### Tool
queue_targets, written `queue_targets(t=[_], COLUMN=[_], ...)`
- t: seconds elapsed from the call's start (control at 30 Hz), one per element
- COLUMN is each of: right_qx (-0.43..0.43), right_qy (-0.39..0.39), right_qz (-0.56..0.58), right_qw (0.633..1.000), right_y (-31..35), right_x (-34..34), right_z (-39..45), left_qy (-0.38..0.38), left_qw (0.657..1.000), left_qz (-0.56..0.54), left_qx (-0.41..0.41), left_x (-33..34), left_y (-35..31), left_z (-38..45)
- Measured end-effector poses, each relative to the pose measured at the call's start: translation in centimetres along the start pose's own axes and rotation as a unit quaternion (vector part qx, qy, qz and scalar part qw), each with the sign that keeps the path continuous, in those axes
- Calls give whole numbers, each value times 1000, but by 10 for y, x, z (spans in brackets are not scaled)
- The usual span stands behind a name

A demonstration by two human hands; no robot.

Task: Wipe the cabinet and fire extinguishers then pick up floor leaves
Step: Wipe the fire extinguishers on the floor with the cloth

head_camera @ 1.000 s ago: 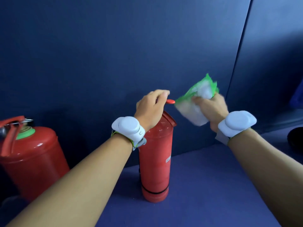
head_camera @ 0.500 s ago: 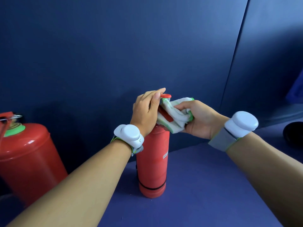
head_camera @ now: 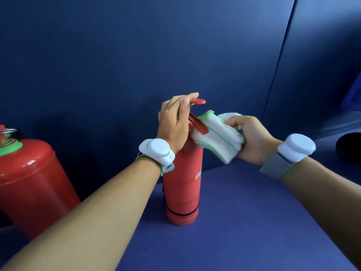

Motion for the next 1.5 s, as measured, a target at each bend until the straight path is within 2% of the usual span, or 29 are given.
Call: queue_targets(t=[0.13, 0.2, 0.27, 0.37, 0.4, 0.43, 0.5, 0.6, 0.67, 0.77, 1.07, 1.17, 1.27, 1.37, 1.43, 1.5], right_qx=[-30, -91, -134, -149, -159, -165, -201, -274, -305, -343, -263, -197, -128, -60, -97, -175], right_qy=[-171, -222, -172, -21, -9, -8, -32, -102, -133, -195, -293, -328, -318, -334, -346, -352], right_qz=[16, -91, -171, -184, -187, -160, -181, -339, -383, -342, -260, -181, -63, 25, -21, -84], right_qw=[985, 966, 961, 971, 969, 973, 962, 894, 861, 853, 882, 906, 937, 940, 933, 916], right_y=[-19, -19, -27, -60, -70, -77, -85, -88, -87, -73, -68, -79, -124, -152, -126, -88], right_x=[-48, -48, -17, 37, 42, 44, 39, 35, 42, 54, 25, -3, -14, -4, 8, 17], right_z=[2, 3, 6, 2, -3, -8, -20, -24, -13, 5, 38, 55, 59, 43, 35, 33], left_qy=[4, 2, -4, -48, -63, -74, -69, -13, -13, -35, -74, -82, -80, -88, -96, -103], left_qw=[1000, 999, 998, 995, 991, 986, 979, 978, 979, 980, 982, 981, 980, 979, 979, 979], left_qz=[12, 41, 61, 25, 4, -18, -54, -78, -91, -108, -90, -97, -105, -103, -97, -91], left_qx=[24, 29, 6, -79, -115, -148, -186, -194, -184, -167, -151, -147, -147, -150, -152, -153], left_x=[-3, -6, -9, -19, -22, -25, -26, -18, -16, -14, -9, -7, -7, -6, -4, -4], left_y=[3, 4, 13, 41, 52, 62, 76, 85, 89, 89, 89, 88, 90, 91, 91, 93], left_z=[8, 7, 1, -14, -18, -22, -28, -36, -39, -43, -43, -44, -46, -47, -47, -48])
Point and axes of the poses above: each hand's wrist, its own z-axis towards the middle knuckle, its own x-axis out of the palm, y = z × x, the point moved 7 cm from there along z, towards the middle knuckle, and after that the axes turned 5 degrees about y, right-handed, at the moved point
